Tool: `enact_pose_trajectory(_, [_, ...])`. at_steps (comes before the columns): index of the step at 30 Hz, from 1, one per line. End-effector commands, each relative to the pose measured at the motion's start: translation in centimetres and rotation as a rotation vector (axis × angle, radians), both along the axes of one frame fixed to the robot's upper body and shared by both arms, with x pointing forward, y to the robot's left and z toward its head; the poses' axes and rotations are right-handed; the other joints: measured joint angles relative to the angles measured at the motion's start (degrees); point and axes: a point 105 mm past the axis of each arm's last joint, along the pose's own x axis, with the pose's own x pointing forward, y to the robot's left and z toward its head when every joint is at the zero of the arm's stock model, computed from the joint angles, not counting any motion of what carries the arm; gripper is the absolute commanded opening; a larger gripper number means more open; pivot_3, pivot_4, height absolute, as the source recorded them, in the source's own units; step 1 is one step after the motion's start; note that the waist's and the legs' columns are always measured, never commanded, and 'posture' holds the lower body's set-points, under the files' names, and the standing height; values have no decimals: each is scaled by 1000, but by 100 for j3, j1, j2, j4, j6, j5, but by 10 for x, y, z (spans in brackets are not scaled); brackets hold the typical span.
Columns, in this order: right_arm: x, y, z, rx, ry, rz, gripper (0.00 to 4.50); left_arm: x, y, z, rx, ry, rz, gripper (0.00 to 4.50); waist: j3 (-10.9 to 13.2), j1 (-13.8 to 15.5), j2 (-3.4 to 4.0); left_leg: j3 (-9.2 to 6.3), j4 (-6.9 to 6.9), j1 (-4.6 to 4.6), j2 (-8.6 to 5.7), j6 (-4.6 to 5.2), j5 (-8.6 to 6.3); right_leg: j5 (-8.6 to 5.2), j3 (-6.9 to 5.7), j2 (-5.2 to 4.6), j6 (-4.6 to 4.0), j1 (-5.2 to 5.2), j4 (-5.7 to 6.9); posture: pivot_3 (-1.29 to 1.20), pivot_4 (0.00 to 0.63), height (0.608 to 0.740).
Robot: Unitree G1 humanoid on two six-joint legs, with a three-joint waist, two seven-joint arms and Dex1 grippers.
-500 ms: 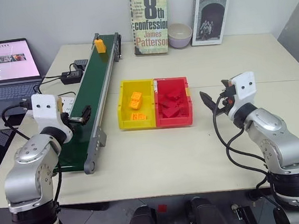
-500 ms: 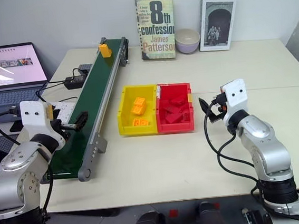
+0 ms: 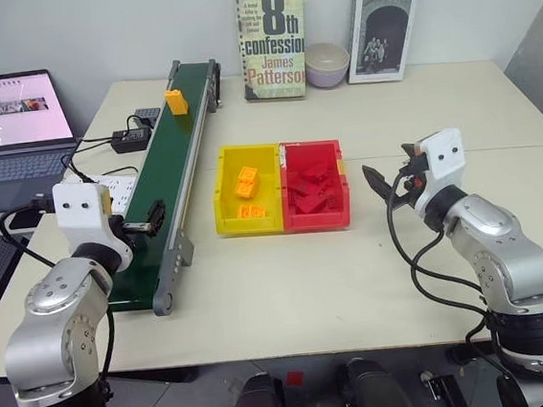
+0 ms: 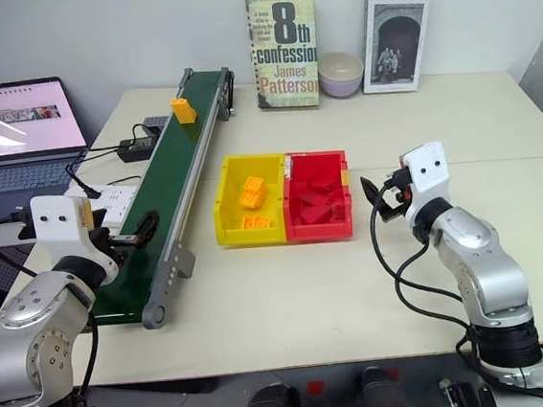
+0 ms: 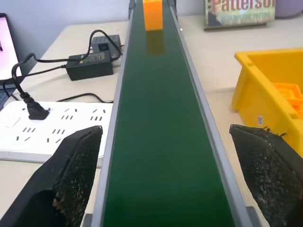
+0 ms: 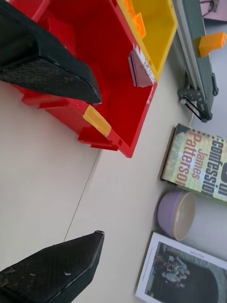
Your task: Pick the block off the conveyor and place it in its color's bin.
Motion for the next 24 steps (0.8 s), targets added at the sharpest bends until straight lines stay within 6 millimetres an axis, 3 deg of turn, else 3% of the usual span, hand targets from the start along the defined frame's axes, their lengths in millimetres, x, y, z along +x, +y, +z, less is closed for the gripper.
enact_pose_trajectory(1, [2,0,19,-12,-56,48,4500,-5,4,14,13,-58,34,4488,0,0,0,2,0,1,0,0,0,0,0,0,0,0,1,0,150,740])
enact_pose_trajectory(5, [-5,17,29,34,-53,211,4500,-2,3,11,8,-56,44,4488,0,-1,0,2,0,3,1,0,0,0,-1,3,0,1,1,0,150,740])
enact_pose_trajectory(9, [-24,42,39,72,-29,474,4500,4,3,9,-4,-61,57,4488,0,-1,0,1,-2,2,1,0,0,0,-2,3,0,0,-1,0,150,740])
enact_pose_trajectory(16, [-54,66,47,93,44,795,4500,17,5,8,-23,-66,100,4488,-1,4,-1,-3,2,3,0,1,0,0,-6,1,0,5,-1,0,150,740])
enact_pose_trajectory(24, [-79,80,31,-12,89,946,4500,27,-4,3,-26,-39,64,4488,-1,7,-2,-7,-1,-2,1,1,0,0,-6,-2,0,2,-3,0,150,740])
